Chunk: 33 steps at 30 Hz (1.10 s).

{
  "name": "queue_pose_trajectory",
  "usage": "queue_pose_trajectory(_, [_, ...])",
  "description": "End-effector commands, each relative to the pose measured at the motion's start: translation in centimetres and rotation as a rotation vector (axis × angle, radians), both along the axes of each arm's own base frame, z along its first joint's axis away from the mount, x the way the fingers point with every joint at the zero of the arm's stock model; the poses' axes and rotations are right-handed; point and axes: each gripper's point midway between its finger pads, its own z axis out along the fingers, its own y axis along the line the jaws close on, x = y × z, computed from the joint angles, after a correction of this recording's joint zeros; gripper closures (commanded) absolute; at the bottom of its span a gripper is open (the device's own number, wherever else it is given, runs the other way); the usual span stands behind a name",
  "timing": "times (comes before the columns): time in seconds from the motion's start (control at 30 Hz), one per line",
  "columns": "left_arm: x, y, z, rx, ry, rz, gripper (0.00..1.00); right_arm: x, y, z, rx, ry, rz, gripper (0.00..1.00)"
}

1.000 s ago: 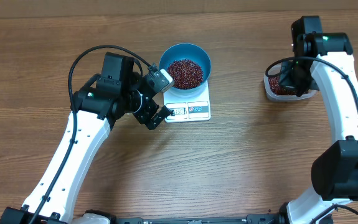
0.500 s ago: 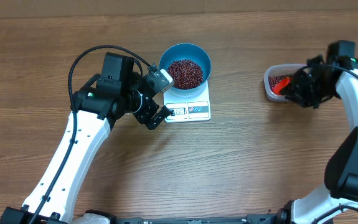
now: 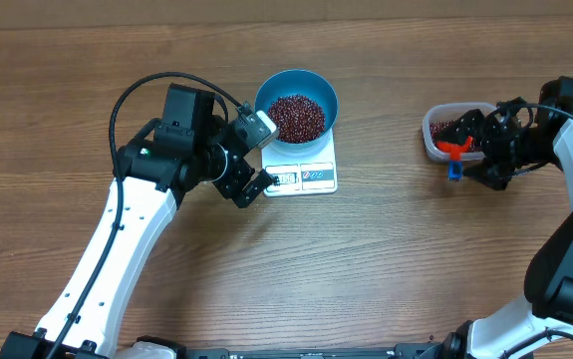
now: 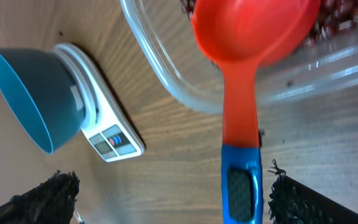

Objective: Scoop item into bowl and weigh 150g on scale
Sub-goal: 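Lower the red scoop into the bean tub and release it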

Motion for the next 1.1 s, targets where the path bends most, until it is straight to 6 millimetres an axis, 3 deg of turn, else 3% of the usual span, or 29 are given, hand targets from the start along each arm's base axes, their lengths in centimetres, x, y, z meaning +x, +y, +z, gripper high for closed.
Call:
queue_pose_trajectory(0.0, [-0.1,0.0,-0.3,-0.006,0.016,0.011,0.00,0.2,-0.3,2.7,-0.052,-0.077,0.036,0.00])
queue_pose_trajectory(0.17, [-0.1,0.0,-0.3,-0.006,0.015,0.011,0.01,-1.2,-1.6,8.5,-0.209,-0.160,0.032,0.00])
queue_pose_trajectory(0.33, [-0.1,0.0,-0.3,-0.006,0.015,0.011,0.01,-4.6,-0.1,14.3,-0.271,-0.286,0.074,0.00])
queue_pose_trajectory(0.57, [-0.1,0.0,-0.3,-0.006,0.016,0.011,0.01,-9.0,1.5,19.1,-0.296,-0.390,0.009,0.00])
queue_pose_trajectory(0.7, [-0.1,0.0,-0.3,-0.006,0.016,0.011,0.00,-10.1,1.9,20.3,-0.313,-0.440,0.005,0.00])
queue_pose_trajectory(1.07, [-0.1,0.0,-0.3,-0.006,0.016,0.011,0.00,-11.3,2.5,20.6,-0.338,-0.475,0.079,0.00])
